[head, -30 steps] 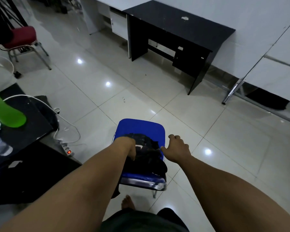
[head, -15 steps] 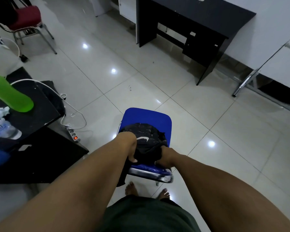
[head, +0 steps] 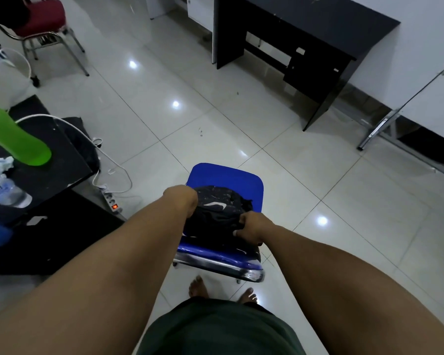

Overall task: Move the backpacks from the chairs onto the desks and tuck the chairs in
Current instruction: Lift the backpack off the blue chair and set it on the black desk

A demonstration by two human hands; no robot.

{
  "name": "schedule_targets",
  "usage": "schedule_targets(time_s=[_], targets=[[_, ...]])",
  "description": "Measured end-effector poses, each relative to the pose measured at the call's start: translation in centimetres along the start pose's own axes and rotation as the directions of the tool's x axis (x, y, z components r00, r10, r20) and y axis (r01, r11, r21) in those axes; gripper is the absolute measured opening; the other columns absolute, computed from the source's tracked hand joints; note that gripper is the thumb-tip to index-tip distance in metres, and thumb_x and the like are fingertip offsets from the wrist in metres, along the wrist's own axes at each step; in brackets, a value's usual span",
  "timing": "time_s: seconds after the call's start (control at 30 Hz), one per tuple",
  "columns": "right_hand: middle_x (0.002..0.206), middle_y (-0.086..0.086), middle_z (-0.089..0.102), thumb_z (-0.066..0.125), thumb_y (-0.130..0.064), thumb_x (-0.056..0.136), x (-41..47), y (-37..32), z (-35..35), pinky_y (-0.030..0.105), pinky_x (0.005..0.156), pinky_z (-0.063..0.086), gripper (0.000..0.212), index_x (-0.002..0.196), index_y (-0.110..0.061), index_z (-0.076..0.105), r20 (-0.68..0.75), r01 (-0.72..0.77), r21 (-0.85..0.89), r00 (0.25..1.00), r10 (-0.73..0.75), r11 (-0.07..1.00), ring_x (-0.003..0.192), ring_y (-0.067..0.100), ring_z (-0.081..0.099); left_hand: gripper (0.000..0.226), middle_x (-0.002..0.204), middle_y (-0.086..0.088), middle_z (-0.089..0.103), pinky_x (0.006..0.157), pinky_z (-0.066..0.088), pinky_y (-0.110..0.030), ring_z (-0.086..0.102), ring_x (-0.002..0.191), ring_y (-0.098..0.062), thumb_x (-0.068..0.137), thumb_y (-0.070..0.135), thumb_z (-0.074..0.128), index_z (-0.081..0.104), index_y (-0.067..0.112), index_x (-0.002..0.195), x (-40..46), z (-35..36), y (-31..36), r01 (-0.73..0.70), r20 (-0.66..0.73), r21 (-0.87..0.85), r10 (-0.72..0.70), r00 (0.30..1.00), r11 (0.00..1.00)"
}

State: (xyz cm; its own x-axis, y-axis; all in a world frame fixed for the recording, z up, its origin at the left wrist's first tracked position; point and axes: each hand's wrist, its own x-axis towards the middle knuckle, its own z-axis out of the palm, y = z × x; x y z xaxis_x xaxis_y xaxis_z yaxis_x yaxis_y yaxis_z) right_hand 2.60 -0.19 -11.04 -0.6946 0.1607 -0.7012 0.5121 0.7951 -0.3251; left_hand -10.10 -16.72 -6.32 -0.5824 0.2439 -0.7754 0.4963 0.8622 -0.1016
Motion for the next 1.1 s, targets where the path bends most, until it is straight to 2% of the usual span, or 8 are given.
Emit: schedule_targets(time_s=[0.17, 0.33, 0.47, 0.6, 0.7, 0.83, 0.97, 1.1], targets=[[0.105, 0.004, 0.064, 0.066, -0.037, 0.089, 0.5, -0.2, -1.3, 0.034, 0.084, 0.053, 0.023, 0.104, -0.021, 0.063, -0.016, -0.016, 0.042, 1.0, 0.017, 0.999, 0.095, 0.022, 0.062, 0.042, 0.118, -0.009, 0.057, 0.079, 0.044, -0.034, 0.057, 0.108, -0.027, 0.087, 0.015, 0.058, 0.046, 0.015, 0.127, 0.9, 0.2, -0.5, 0.008, -0.326, -0.033, -0.018, 0.945, 0.999], [0.098, 0.001, 0.06, 0.065, -0.032, 0.091, 0.7, 0.7, -1.9, 0.032, 0.079, 0.05, 0.015, 0.099, -0.023, 0.056, -0.093, -0.044, 0.051, 0.994, 0.048, 0.998, 0.091, 0.021, 0.06, 0.053, 0.121, -0.014, 0.053, 0.087, 0.053, -0.039, 0.058, 0.106, -0.031, 0.086, 0.014, 0.058, 0.039, 0.015, 0.135, 2.1, 0.7, 0.2, -0.117, -0.2, -0.182, 0.08, 0.976, 0.976], [0.1, 0.001, 0.064, 0.065, -0.033, 0.089, 0.8, 0.7, -1.8, 0.038, 0.082, 0.056, 0.021, 0.105, -0.023, 0.06, -0.197, -0.074, 0.066, 0.977, 0.086, 0.995, 0.091, 0.022, 0.064, 0.065, 0.135, -0.012, 0.044, 0.099, 0.05, -0.04, 0.054, 0.116, -0.031, 0.08, 0.021, 0.072, 0.046, 0.027, 0.139, 3.1, 0.7, 1.0, -0.173, -0.115, -0.071, 0.164, 0.98, 0.982], [0.095, 0.0, 0.062, 0.067, -0.035, 0.088, 1.0, 0.5, -1.7, 0.034, 0.075, 0.053, 0.019, 0.098, -0.022, 0.059, -0.215, -0.099, 0.073, 0.97, 0.113, 0.992, 0.086, 0.021, 0.062, 0.044, 0.125, -0.008, 0.045, 0.091, 0.049, -0.041, 0.047, 0.117, -0.028, 0.082, 0.041, 0.072, 0.061, 0.02, 0.12, 3.5, 0.2, 2.1, -0.248, -0.258, 0.141, 0.277, 0.926, 0.958], [0.09, 0.001, 0.061, 0.069, -0.037, 0.087, 1.1, 1.0, -2.0, 0.032, 0.069, 0.051, 0.018, 0.085, -0.024, 0.056, -0.212, -0.123, 0.104, 0.967, 0.143, 0.987, 0.081, 0.02, 0.061, 0.025, 0.115, -0.007, 0.055, 0.085, 0.051, -0.039, 0.056, 0.102, -0.025, 0.089, 0.03, 0.063, 0.06, 0.018, 0.111, 3.6, -0.2, 2.8, -0.299, -0.281, 0.156, 0.332, 0.9, 0.941], [0.087, 0.001, 0.06, 0.069, -0.038, 0.087, 1.1, 1.8, -2.6, 0.029, 0.064, 0.046, 0.026, 0.074, -0.027, 0.049, -0.195, -0.14, 0.15, 0.966, 0.168, 0.979, 0.079, 0.019, 0.061, 0.02, 0.106, -0.007, 0.059, 0.079, 0.053, -0.037, 0.059, 0.09, -0.024, 0.093, 0.023, 0.054, 0.06, 0.016, 0.11, 3.8, -1.2, 3.7, -0.305, -0.321, 0.141, 0.335, 0.886, 0.942], [0.099, 0.004, 0.063, 0.062, -0.038, 0.091, 1.1, 2.6, -3.1, 0.035, 0.077, 0.055, 0.02, 0.098, -0.021, 0.056, -0.198, -0.158, 0.165, 0.961, 0.19, 0.973, 0.088, 0.022, 0.063, 0.016, 0.101, -0.007, 0.058, 0.073, 0.05, -0.035, 0.056, 0.083, -0.023, 0.096, 0.023, 0.051, 0.057, 0.013, 0.107, 4.1, -2.4, 5.2, -0.327, -0.409, 0.074, 0.327, 0.852, 0.942], [0.118, 0.009, 0.057, 0.067, -0.043, 0.084, 1.3, 3.1, -3.4, 0.043, 0.084, 0.055, 0.06, 0.128, -0.016, 0.037, -0.239, -0.199, 0.249, 0.936, 0.259, 0.948, 0.101, 0.029, 0.062, 0.019, 0.103, -0.009, 0.059, 0.071, 0.046, -0.034, 0.053, 0.084, -0.023, 0.099, 0.029, 0.05, 0.055, 0.012, 0.106, 4.1, -3.8, 7.1, -0.381, -0.469, 0.005, 0.339, 0.816, 0.924]])
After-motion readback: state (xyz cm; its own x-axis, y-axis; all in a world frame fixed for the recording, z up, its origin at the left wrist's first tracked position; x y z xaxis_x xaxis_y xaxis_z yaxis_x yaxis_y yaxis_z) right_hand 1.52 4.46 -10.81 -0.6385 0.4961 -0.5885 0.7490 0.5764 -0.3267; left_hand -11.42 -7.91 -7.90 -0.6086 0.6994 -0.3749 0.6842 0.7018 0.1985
